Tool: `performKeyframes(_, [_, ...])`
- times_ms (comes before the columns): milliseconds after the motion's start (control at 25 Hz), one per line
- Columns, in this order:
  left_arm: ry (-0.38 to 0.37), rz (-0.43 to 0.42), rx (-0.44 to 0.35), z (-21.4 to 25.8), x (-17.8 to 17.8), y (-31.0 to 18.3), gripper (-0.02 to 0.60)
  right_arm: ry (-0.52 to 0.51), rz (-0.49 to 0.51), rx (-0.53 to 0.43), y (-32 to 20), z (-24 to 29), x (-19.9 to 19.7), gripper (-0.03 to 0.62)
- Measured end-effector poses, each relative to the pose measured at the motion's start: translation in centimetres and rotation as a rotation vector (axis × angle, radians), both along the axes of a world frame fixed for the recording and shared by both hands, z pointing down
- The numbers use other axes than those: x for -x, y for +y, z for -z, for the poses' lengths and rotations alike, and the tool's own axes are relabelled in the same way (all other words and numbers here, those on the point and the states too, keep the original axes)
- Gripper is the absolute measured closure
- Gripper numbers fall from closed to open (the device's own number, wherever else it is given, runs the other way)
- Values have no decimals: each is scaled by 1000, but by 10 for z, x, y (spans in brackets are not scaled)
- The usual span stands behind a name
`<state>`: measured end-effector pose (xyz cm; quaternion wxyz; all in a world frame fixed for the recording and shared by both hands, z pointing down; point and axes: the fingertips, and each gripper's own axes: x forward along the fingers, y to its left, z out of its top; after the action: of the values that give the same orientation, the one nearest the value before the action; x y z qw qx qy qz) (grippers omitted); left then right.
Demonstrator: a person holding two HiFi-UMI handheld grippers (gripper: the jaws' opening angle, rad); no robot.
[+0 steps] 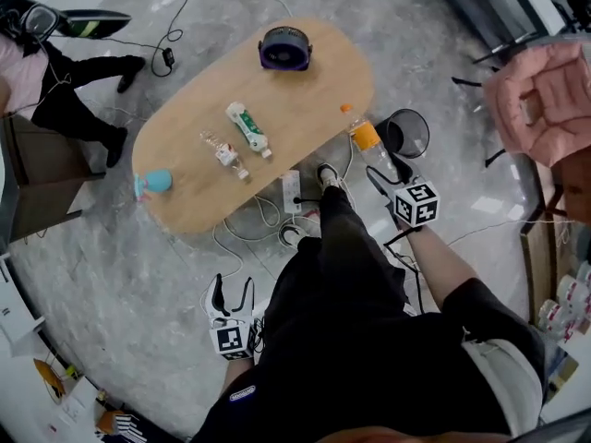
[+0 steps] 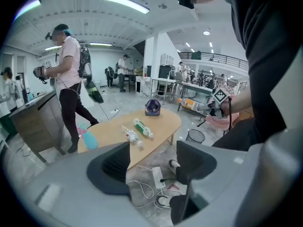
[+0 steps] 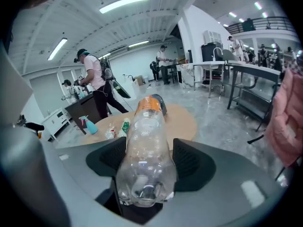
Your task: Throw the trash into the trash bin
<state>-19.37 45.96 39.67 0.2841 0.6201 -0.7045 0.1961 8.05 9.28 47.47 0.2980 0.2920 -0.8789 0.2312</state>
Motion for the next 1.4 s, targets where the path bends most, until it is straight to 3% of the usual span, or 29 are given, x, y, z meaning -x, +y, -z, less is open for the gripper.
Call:
performKeyframes(160, [4,-114,-33,11,-19,-34,267,33,-92,-39,-17,11,-52,253])
performKeyframes(280, [2,-177,-22,6,-30,-48,267,51,-188,-14,-28,-5,-93,252])
performKeyframes(440, [14,-204,53,-10,-33,-57,267,44,-297,52,-29,-43,-131,252])
performKeyframes(680, [-13,-240,98,-22,-60,-111,267,57,-385,130,-59,-108,-184,252])
performKeyframes(840, [5,-285,137,-30,-99,-157,267,175,-292,167,-75,-150,-218,252])
performKeyframes(1160, [26,-467,102,-12,-197,-254,282,337,-166,266,-113,-214,-278,252])
performKeyframes(1400, [62,-466,164,-23,-226,-280,282,415,-142,388,-129,-275,-302,252])
